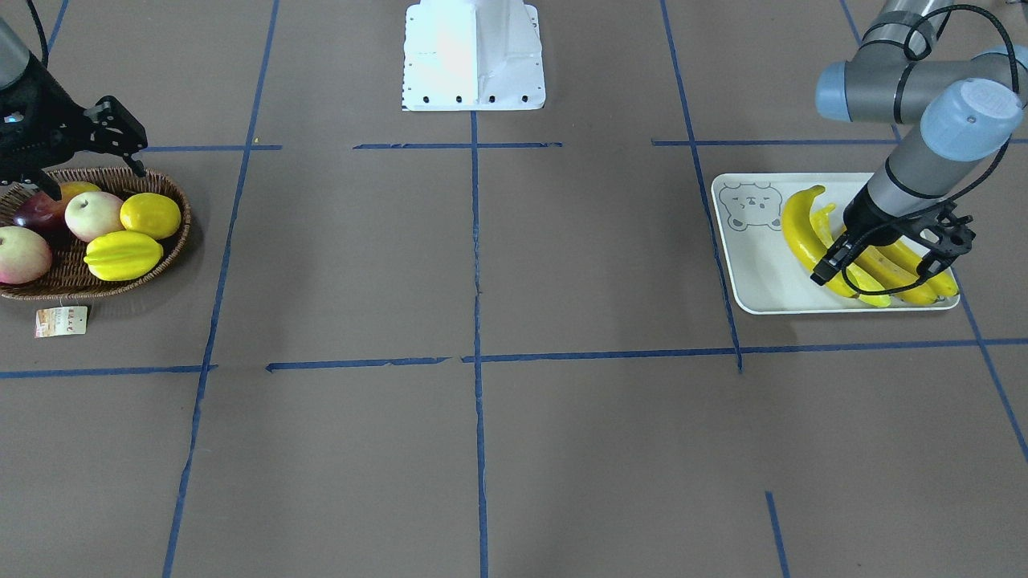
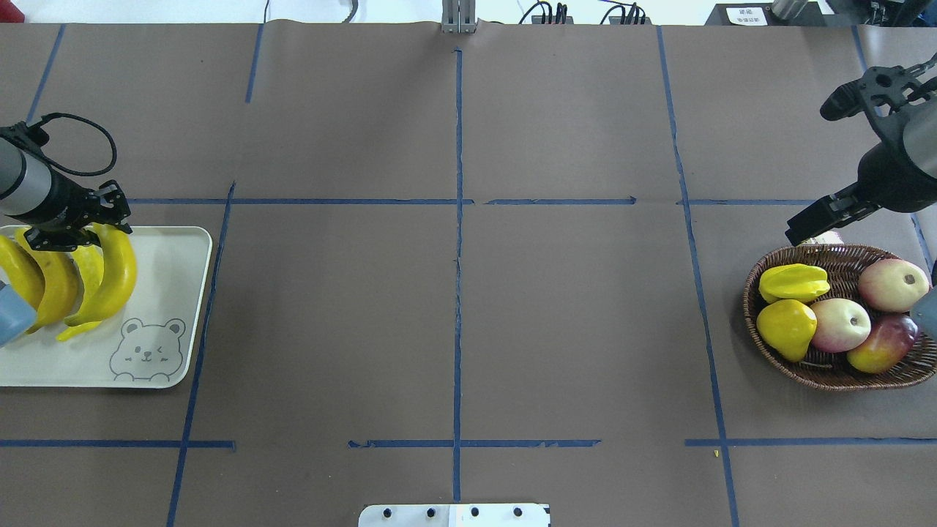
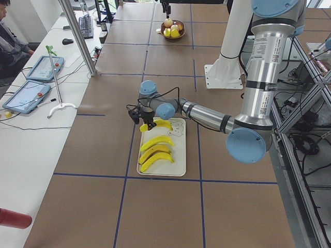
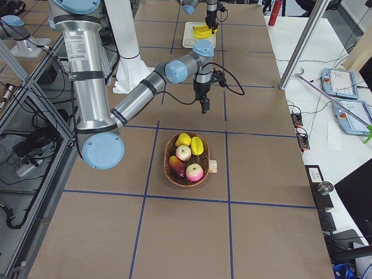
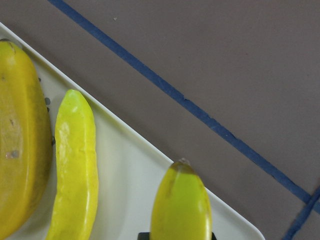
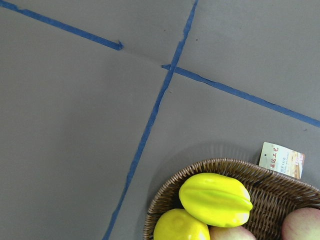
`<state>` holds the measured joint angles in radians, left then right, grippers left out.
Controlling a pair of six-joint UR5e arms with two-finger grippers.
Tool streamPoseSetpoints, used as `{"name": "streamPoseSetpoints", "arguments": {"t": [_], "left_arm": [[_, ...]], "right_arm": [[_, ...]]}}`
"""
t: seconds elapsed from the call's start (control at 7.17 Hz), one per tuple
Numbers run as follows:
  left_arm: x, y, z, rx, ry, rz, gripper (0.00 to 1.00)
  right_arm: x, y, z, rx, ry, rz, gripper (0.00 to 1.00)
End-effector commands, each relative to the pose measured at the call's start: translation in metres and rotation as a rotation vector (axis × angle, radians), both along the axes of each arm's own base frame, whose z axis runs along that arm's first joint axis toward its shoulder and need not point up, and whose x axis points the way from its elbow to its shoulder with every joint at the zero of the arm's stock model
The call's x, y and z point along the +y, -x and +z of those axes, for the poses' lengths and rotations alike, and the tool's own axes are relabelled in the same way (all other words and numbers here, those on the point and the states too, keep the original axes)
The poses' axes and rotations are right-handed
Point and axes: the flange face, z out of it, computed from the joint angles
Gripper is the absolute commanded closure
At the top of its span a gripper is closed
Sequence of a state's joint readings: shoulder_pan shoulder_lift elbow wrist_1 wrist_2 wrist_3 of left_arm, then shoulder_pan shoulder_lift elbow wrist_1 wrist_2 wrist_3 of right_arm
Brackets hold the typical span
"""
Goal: Transfer all bananas from basket to plate
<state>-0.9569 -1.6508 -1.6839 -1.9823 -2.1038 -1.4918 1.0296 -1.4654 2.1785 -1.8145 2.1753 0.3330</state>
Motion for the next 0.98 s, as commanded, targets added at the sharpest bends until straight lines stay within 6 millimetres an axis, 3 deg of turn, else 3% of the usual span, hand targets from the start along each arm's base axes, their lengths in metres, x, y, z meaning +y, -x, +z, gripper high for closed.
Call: {"name": "streamPoseSetpoints", "arguments": {"t": [0.0,0.14,0.42,0.56,0.84], "left_arm": [[0.015,0.011,0.028,0.015,-0.030,0.005,0.46],[0.021,0.016,0.034,0.015,-0.037,0.006,0.01],[0.026,0.020,0.028,0.029,-0.058,0.021,0.00],[0.033,0.027,0.023,0.050,-0.087,0.079,0.00],[0.030,0.112,0.027,0.063,-0.287,0.208,0.00]], "right_arm": [[0.000,-0.007,0.007,0.005,-0.005,-0.010,0.01],[0.000,-0.007,0.008,0.006,-0.004,-0.011,0.01],[0.000,-0.013,0.014,0.013,-0.010,-0.020,0.01],[0.000,-0.027,0.024,0.024,-0.020,-0.028,0.01],[0.001,-0.075,0.061,0.052,-0.050,-0.064,0.01]]}}
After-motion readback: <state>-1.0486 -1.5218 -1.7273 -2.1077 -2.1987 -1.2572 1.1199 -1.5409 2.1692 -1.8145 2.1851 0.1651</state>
